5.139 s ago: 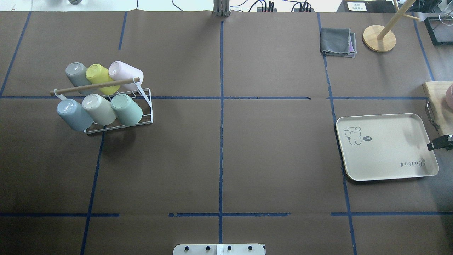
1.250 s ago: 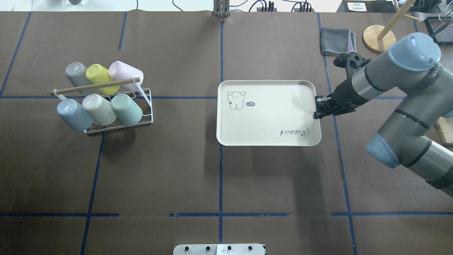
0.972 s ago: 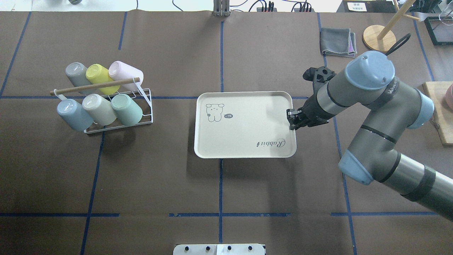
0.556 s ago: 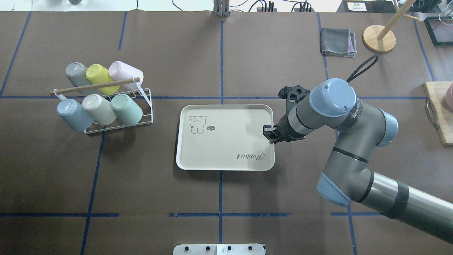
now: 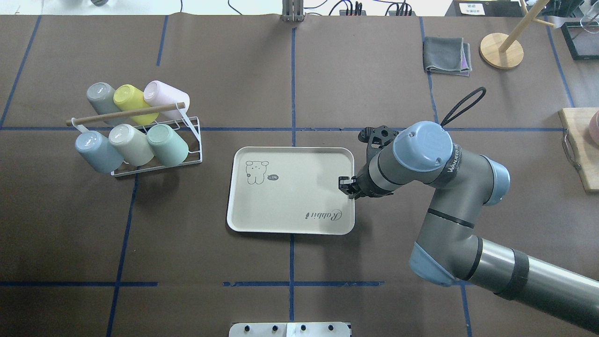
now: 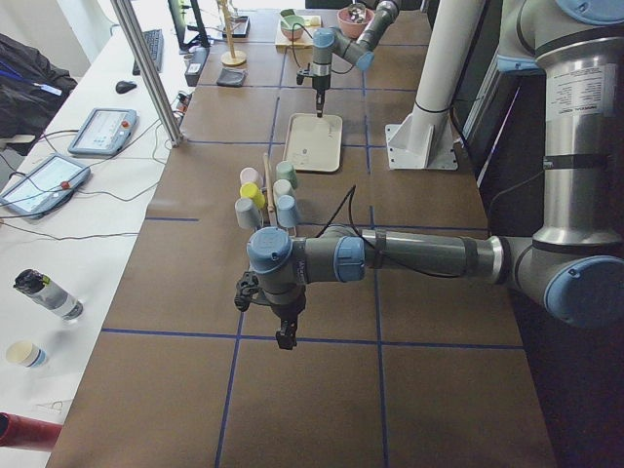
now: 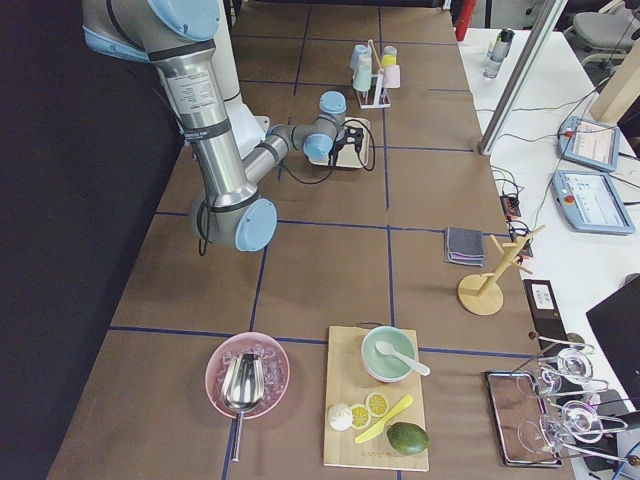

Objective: Pick up and place green cup on tray

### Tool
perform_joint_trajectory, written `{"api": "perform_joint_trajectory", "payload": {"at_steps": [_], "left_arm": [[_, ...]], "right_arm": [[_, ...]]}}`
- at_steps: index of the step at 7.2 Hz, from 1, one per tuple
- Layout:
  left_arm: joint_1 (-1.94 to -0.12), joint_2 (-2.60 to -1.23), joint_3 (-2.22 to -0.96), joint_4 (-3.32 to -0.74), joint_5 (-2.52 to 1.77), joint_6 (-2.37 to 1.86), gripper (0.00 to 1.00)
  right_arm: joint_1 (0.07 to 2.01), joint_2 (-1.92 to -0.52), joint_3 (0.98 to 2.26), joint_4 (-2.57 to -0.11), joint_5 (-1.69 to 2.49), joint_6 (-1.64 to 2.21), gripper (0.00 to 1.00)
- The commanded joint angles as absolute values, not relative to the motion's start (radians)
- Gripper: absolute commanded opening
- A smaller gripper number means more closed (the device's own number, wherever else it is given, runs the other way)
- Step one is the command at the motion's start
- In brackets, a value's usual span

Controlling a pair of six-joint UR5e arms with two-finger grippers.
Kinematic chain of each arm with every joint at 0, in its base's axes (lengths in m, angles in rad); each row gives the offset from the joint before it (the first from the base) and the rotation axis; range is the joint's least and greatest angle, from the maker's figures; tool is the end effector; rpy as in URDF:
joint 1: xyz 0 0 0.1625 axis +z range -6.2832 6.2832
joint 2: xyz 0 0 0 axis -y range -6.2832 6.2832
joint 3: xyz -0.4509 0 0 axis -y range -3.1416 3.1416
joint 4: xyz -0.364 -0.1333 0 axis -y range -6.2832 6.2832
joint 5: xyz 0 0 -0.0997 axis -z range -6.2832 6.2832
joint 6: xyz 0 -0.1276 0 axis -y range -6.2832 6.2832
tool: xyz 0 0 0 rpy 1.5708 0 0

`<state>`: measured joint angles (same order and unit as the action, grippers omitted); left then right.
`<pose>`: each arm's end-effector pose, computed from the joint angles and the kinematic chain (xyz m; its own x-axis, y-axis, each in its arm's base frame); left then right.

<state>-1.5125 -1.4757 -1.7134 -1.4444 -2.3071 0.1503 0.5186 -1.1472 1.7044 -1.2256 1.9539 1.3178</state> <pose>-0.0235 -0.4148 0.6962 0.7257 0.1395 -0.6737 -0.1686 0.9854 0.0223 -0.5212 -0.3960 0.3762 0.5724 0.0594 0.8178 -0.0637 0.9976 -0.0278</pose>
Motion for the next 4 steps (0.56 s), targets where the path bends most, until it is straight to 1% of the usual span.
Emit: {"api": "perform_joint_trajectory", "payload": {"at_steps": [1, 3, 4], "left_arm": [[-1.513, -1.476, -1.709, -1.445, -2.307, 0.15, 1.0], [-1.513, -1.476, -1.707, -1.445, -2.307, 0.15, 1.0], [-1.513, -1.477, -1.709, -1.445, -2.307, 0.15, 1.0]], "right_arm": [[0.517, -1.158, 1.704, -1.226, 1.953, 1.316, 0.0], [0.517, -1.158, 1.704, -1.226, 1.953, 1.319, 0.01], [0.517, -1.157, 1.701, -1.226, 1.953, 1.321, 0.15]]}}
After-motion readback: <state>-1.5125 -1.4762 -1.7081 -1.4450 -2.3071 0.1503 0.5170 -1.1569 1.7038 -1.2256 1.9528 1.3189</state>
